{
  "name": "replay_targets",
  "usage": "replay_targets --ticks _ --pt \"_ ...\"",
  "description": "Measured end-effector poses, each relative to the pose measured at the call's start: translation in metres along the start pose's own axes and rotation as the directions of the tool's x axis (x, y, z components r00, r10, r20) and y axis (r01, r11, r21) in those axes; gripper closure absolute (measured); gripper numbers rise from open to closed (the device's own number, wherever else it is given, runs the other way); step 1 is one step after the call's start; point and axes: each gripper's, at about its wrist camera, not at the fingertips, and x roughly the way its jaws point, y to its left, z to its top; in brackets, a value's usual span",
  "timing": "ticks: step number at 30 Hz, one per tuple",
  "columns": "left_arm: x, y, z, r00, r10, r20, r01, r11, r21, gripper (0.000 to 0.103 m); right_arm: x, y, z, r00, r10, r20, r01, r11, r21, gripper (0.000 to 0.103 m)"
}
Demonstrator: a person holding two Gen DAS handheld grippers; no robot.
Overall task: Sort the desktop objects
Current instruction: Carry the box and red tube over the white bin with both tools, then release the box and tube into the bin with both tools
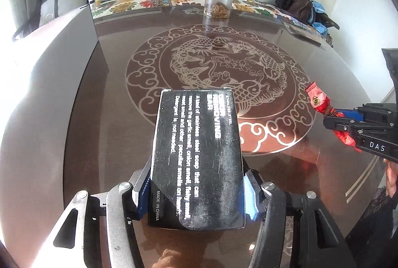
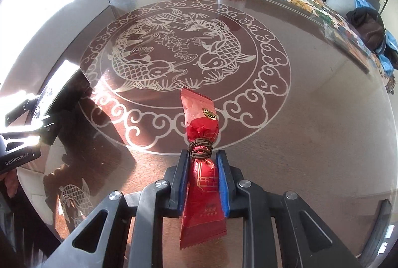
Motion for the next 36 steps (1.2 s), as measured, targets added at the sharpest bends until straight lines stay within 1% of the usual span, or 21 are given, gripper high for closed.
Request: replay_targets --ticks 4,6,8,11,14,17,19,21,23,24,25,27,28,29,30,31,32,33,34,35,36 --pt "-0.053 0.024 0.005 0.995 -0.06 0.078 0.068 0.993 -0.099 0.046 -0.037 0.017 0.019 0.998 0.032 0.062 -0.03 0.999 -0.036 0.081" --pt "-0.087 0.045 0.009 0.988 -0.069 0.137 0.089 0.986 -0.142 0.046 -0.059 0.037 0.035 0.992 0.057 0.108 -0.049 0.996 -0.07 0.081" --pt "-0.12 0.072 0.012 0.981 -0.043 0.189 0.075 0.983 -0.166 0.046 -0.081 0.062 0.053 0.983 0.103 0.155 -0.089 0.991 -0.097 0.081" --pt "-0.156 0.123 0.013 0.976 0.042 0.215 0.006 0.976 -0.218 0.046 -0.105 0.114 0.081 0.956 0.203 0.21 -0.174 0.974 -0.145 0.081" --pt "-0.17 0.184 0.004 0.971 0.155 0.182 -0.095 0.949 -0.3 0.046 -0.118 0.177 0.107 0.92 0.312 0.236 -0.269 0.943 -0.197 0.081" --pt "-0.165 0.235 -0.014 0.969 0.222 0.107 -0.168 0.913 -0.371 0.046 -0.116 0.247 0.128 0.886 0.407 0.223 -0.351 0.902 -0.252 0.081" --pt "-0.15 0.256 -0.026 0.966 0.254 0.038 -0.221 0.896 -0.386 0.046 -0.106 0.291 0.137 0.874 0.442 0.2 -0.378 0.879 -0.292 0.081" --pt "-0.134 0.269 -0.036 0.967 0.255 -0.019 -0.242 0.888 -0.391 0.046 -0.087 0.332 0.144 0.878 0.452 0.158 -0.388 0.865 -0.318 0.08" --pt "-0.12 0.276 -0.047 0.966 0.25 -0.069 -0.256 0.878 -0.405 0.045 -0.063 0.363 0.149 0.9 0.42 0.12 -0.361 0.869 -0.337 0.08" --pt "-0.117 0.278 -0.05 0.965 0.252 -0.076 -0.261 0.874 -0.41 0.045 -0.049 0.374 0.15 0.911 0.4 0.097 -0.347 0.873 -0.342 0.078" --pt "-0.117 0.277 -0.054 0.965 0.254 -0.069 -0.26 0.875 -0.409 0.042 -0.035 0.382 0.15 0.918 0.39 0.067 -0.347 0.875 -0.338 0.077" --pt "-0.122 0.274 -0.062 0.968 0.246 -0.04 -0.241 0.881 -0.406 0.038 -0.007 0.392 0.153 0.927 0.375 -0.015 -0.361 0.879 -0.313 0.07" --pt "-0.125 0.272 -0.061 0.97 0.24 -0.029 -0.231 0.886 -0.403 0.035 0.001 0.392 0.153 0.93 0.365 -0.035 -0.358 0.883 -0.304 0.07" --pt "-0.128 0.271 -0.061 0.97 0.244 -0.017 -0.23 0.888 -0.399 0.034 0.003 0.393 0.153 0.933 0.358 -0.037 -0.352 0.886 -0.302 0.07" --pt "-0.134 0.269 -0.061 0.966 0.259 -0.003 -0.238 0.885 -0.399 0.032 0.003 0.391 0.154 0.934 0.356 -0.035 -0.35 0.887 -0.302 0.07" --pt "-0.142 0.269 -0.06 0.96 0.278 0.016 -0.248 0.879 -0.407 0.028 0.0 0.387 0.153 0.934 0.357 -0.032 -0.349 0.887 -0.301 0.064" --pt "-0.15 0.268 -0.059 0.953 0.302 0.032 -0.261 0.868 -0.421 0.024 -0.004 0.385 0.153 0.935 0.354 -0.027 -0.345 0.889 -0.302 0.045" --pt "-0.156 0.267 -0.059 0.948 0.313 0.05 -0.261 0.86 -0.439 0.018 -0.014 0.38 0.153 0.939 0.344 -0.013 -0.331 0.893 -0.306 0.023" --pt "-0.162 0.267 -0.057 0.948 0.312 0.061 -0.253 0.857 -0.45 0.014 -0.022 0.377 0.154 0.943 0.333 0.01 -0.313 0.897 -0.314 0.017" --pt "-0.166 0.265 -0.055 0.948 0.312 0.059 -0.254 0.856 -0.45 0.013 -0.03 0.374 0.154 0.944 0.327 0.035 -0.299 0.898 -0.323 0.013" --pt "-0.17 0.262 -0.054 0.946 0.321 0.055 -0.264 0.856 -0.445 0.013 -0.042 0.372 0.155 0.944 0.324 0.053 -0.29 0.898 -0.332 0.013"
